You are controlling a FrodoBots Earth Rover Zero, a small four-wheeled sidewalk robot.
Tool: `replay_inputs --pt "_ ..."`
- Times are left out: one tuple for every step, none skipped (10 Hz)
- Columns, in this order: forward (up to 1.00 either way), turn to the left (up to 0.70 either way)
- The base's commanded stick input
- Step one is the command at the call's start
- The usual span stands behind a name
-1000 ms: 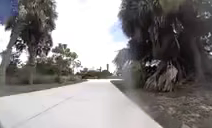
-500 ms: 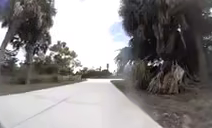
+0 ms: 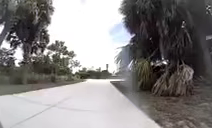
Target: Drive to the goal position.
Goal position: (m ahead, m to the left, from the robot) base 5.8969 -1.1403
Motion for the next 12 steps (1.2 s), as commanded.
replay_inputs --pt "0.59 0.01" --pt "0.59 0.01" --pt "0.59 0.01" --pt "0.59 0.01" --pt "0.59 0.01" --pt "0.59 0.01" --pt "0.59 0.01" --pt "0.59 0.01" --pt "0.59 0.01" --pt "0.59 0.01" --pt "0.59 0.01" --pt "0.59 0.01"
